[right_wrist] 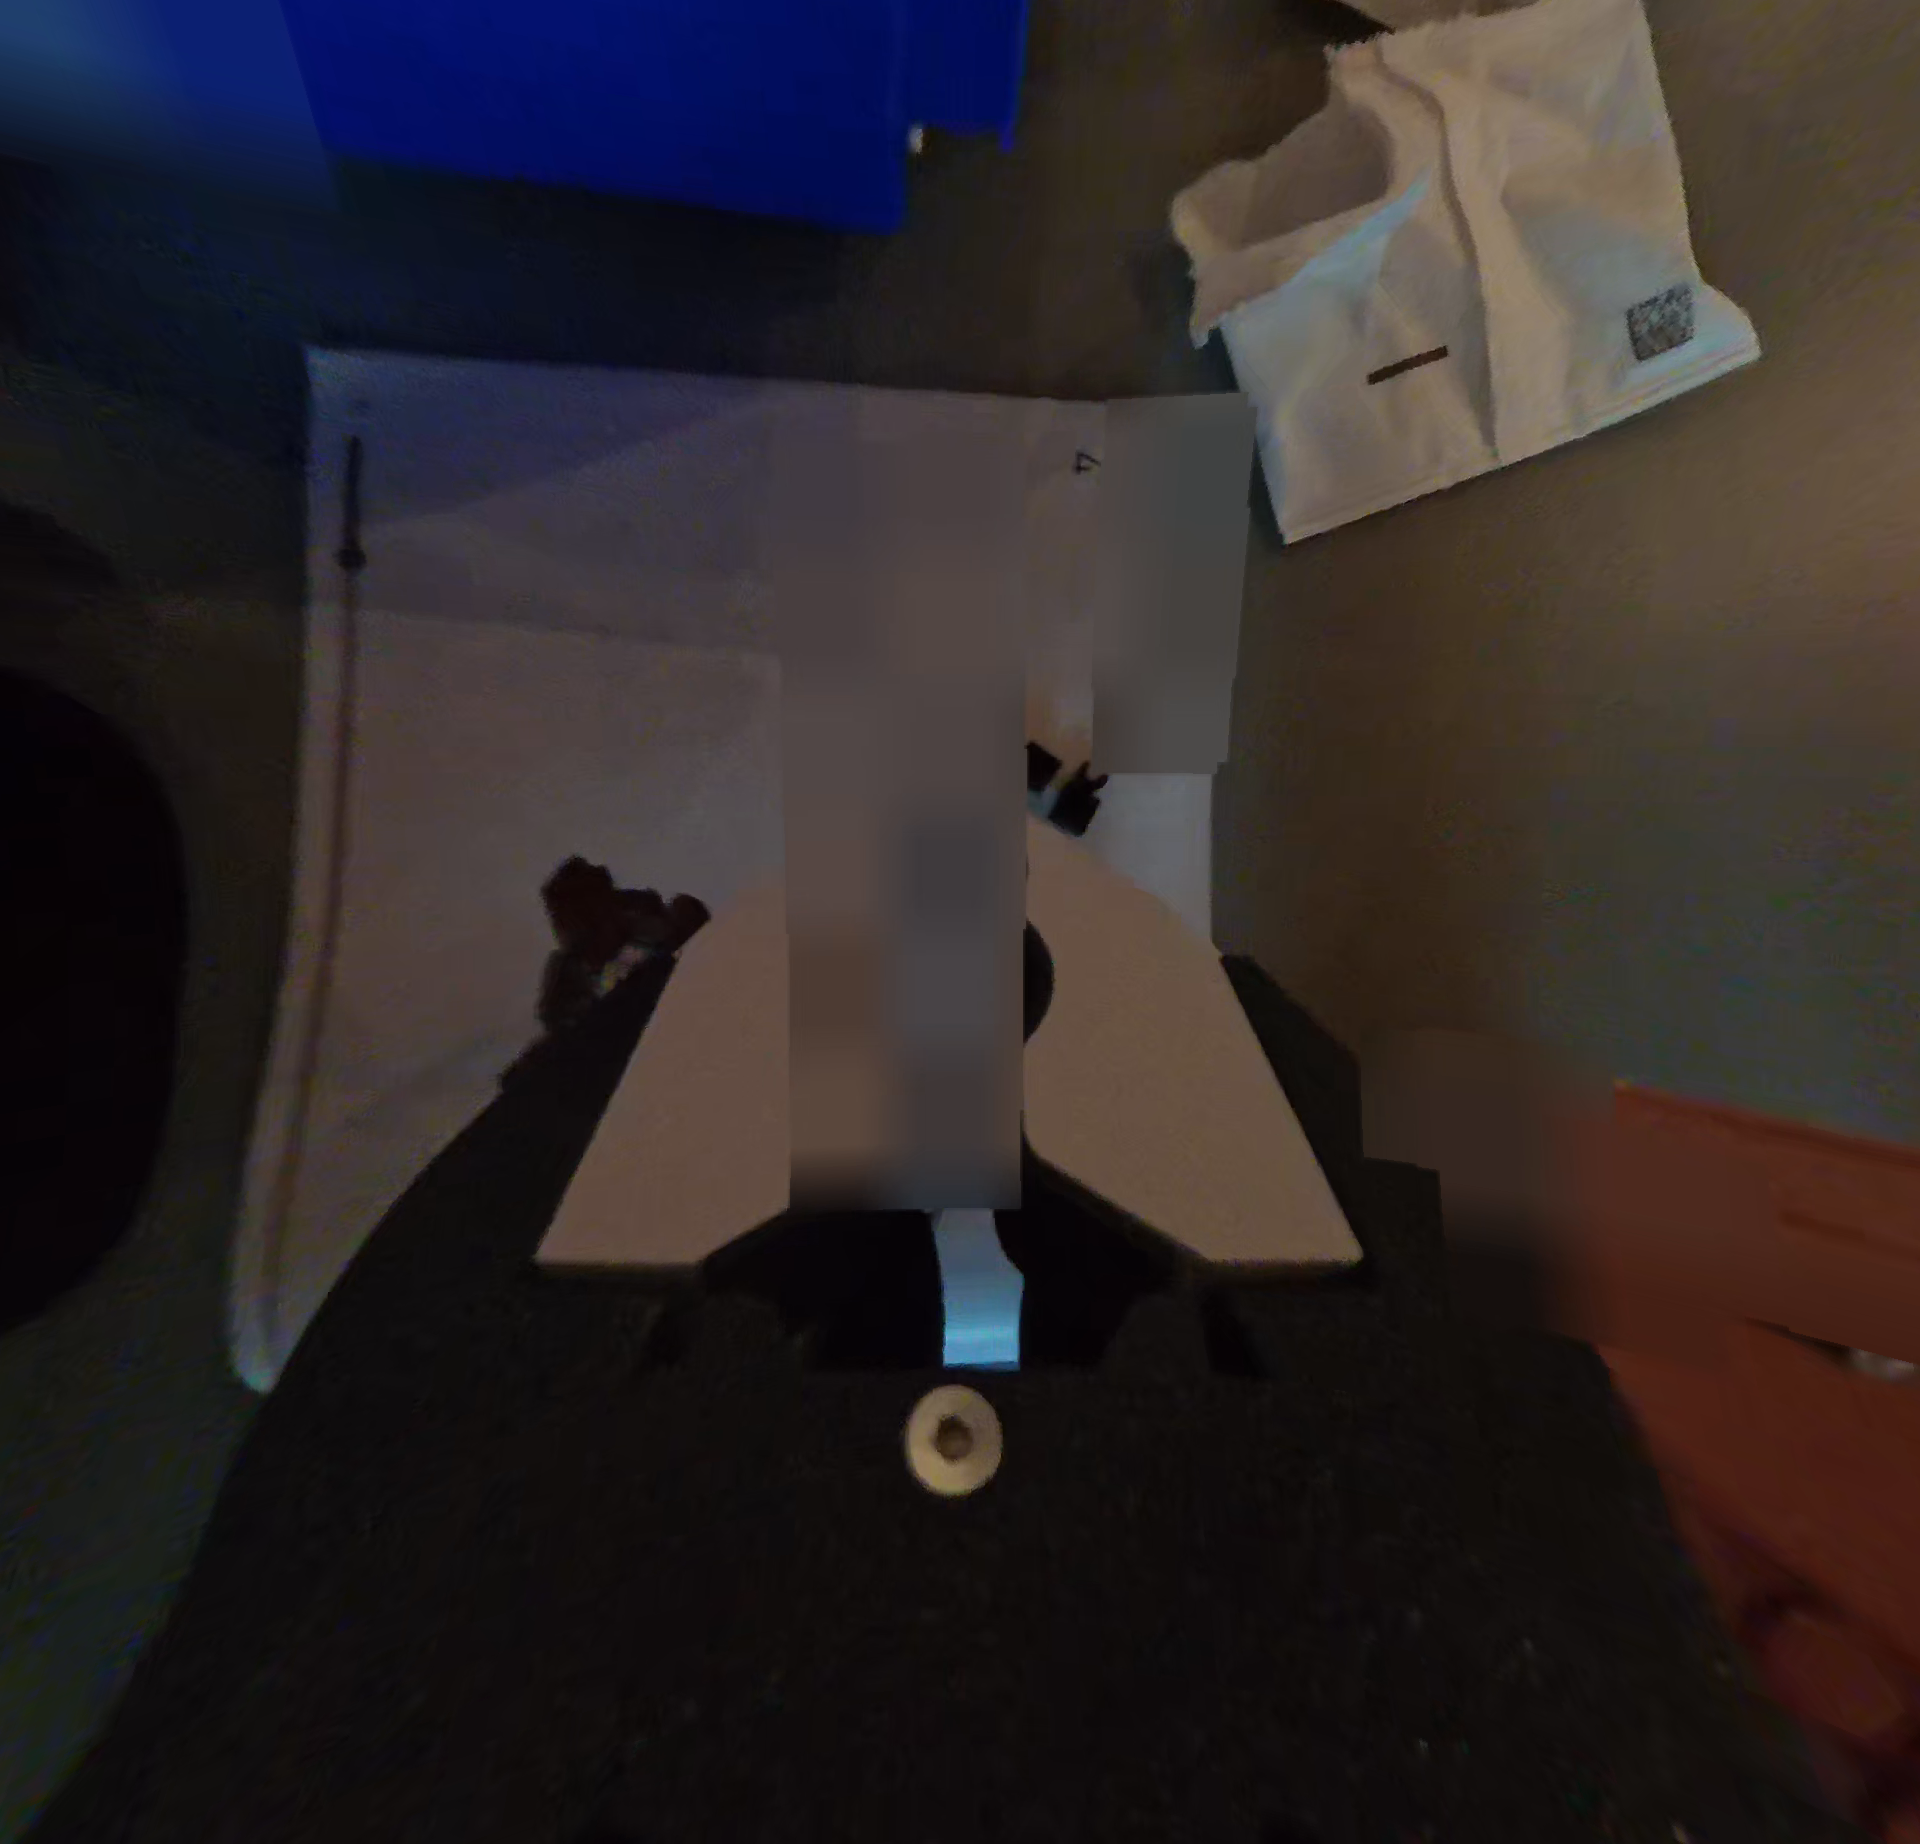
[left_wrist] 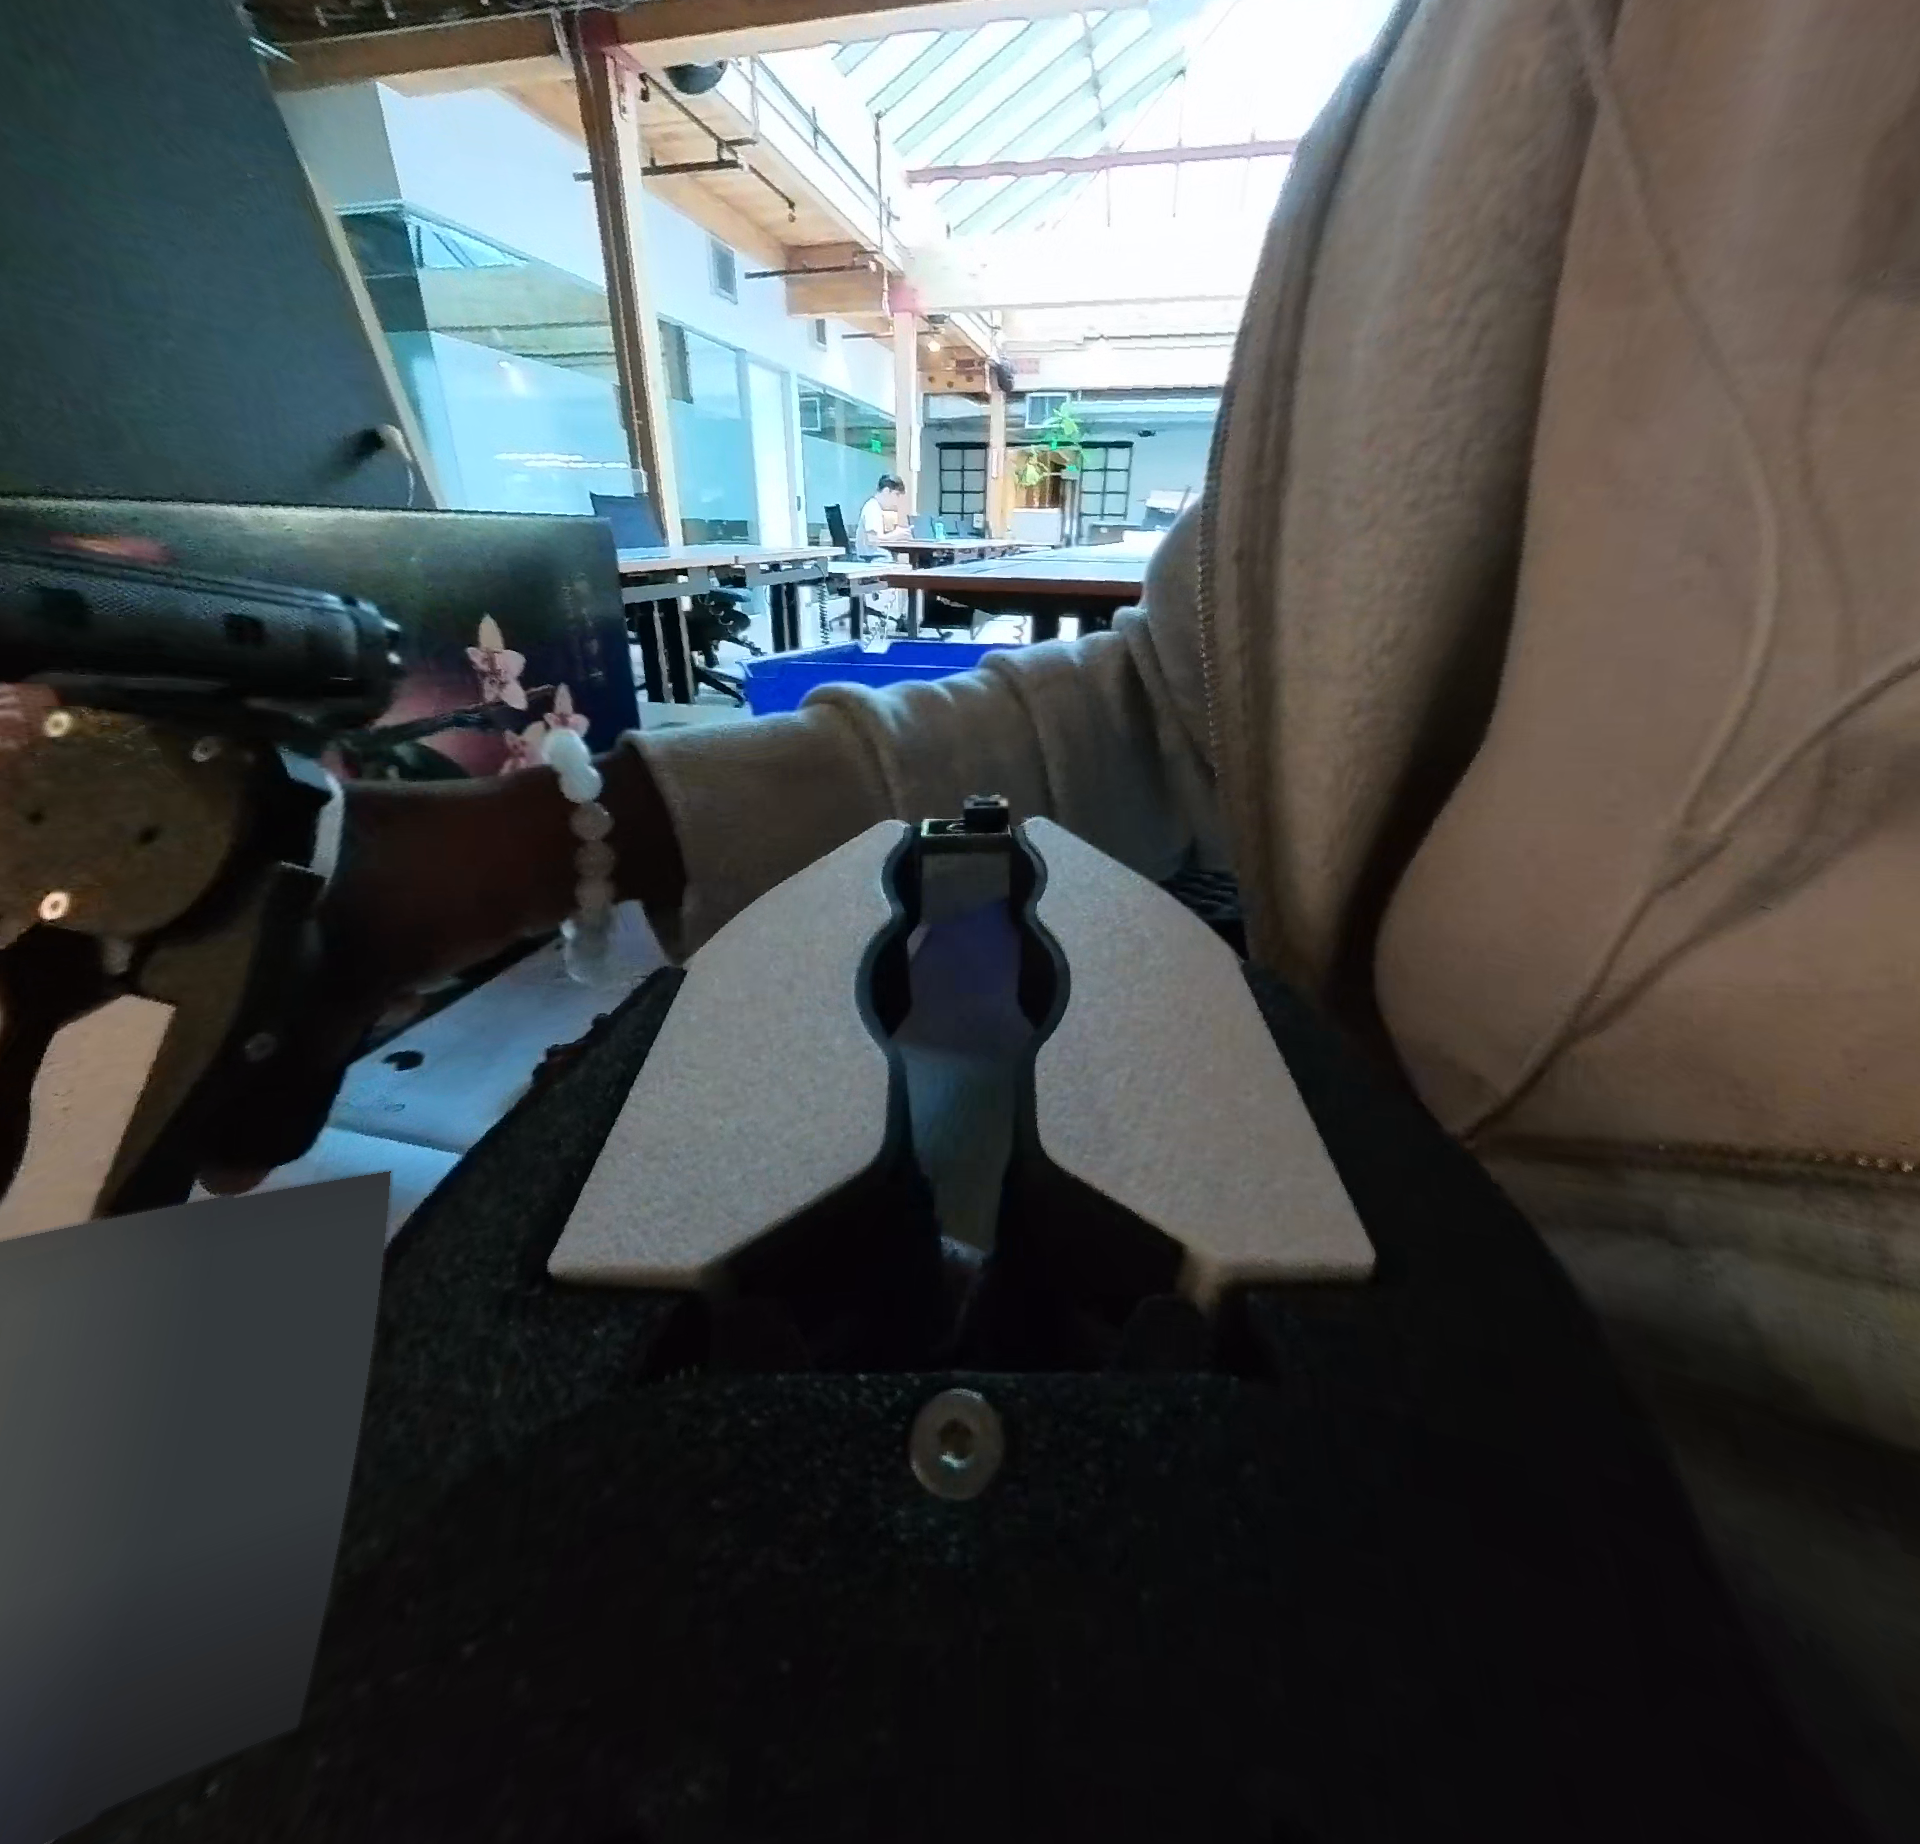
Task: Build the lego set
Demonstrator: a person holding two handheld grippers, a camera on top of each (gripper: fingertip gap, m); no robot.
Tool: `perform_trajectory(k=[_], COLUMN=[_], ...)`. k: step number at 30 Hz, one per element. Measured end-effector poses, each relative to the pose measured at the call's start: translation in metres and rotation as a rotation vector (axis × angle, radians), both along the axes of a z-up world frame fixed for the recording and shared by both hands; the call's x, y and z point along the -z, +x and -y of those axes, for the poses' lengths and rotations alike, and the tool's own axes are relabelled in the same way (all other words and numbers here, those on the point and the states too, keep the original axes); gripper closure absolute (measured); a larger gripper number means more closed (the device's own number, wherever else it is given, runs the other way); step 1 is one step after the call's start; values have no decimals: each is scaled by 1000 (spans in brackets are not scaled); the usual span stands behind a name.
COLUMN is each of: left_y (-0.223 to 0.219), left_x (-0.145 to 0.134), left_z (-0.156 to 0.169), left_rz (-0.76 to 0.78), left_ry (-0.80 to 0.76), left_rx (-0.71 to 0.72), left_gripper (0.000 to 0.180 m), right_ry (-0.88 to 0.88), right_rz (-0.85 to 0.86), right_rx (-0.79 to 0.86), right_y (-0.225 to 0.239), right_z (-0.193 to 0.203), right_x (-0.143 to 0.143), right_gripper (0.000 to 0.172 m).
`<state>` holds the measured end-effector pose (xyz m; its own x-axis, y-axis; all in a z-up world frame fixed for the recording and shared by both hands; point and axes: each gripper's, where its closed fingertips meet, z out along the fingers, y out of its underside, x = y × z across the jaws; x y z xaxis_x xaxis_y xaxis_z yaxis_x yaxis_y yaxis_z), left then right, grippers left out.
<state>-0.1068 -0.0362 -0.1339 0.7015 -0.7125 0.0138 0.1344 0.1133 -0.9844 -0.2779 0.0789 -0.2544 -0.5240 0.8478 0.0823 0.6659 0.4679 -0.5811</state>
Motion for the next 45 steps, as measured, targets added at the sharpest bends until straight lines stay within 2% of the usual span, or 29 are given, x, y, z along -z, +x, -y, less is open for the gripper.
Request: perform_trajectory(k=[4, 10, 14, 23, 25, 28, 31, 35, 40, 43, 45], left_y=[2, 3, 3, 3, 3, 3, 4, 3, 5, 1, -2], left_x=[1, 2, 2, 2, 2, 1, 2, 2, 5, 3, 1], left_z=[0, 0, 0, 0, 0, 1, 1, 0, -3, -3, -3], left_rz=[-12, -16, -14, -16, -14, -14, -17, -14, -21, 12, 39], left_ry=[-3, -3, -5, -3, -4, -2, -2, -13, -39, -38, -39], left_rx=[10, 10, 13, 17, 16, 16, 18, 21, 32, 31, 28], left_gripper=[165, 165, 165, 165, 165, 165, 165, 165, 165, 165, 165], right_ry=[87, 12, 21, -31, -25, -25, 54, 124, 85, 127, 129], right_rz=[-5, 61, 75, 64, 80, 67, 66, 140, 108, 159, 178], right_rx=[-85, 133, 262, 277, 226, 48, -147, -358, -482, -541, -544], right_y=[-4, -8, -6, -11, -6, 19, 70, 140, 149, 149, 149], right_z=[-2, -3, -5, 2, 3, 13, 12, 10, 25, 26, 24], right_x=[1, 3, 13, 13, 13, -3, -18, -13, 0, 10, 14], right_gripper=[159, 151, 152, 160, 160, 160, 160, 161, 160, 159, 152])
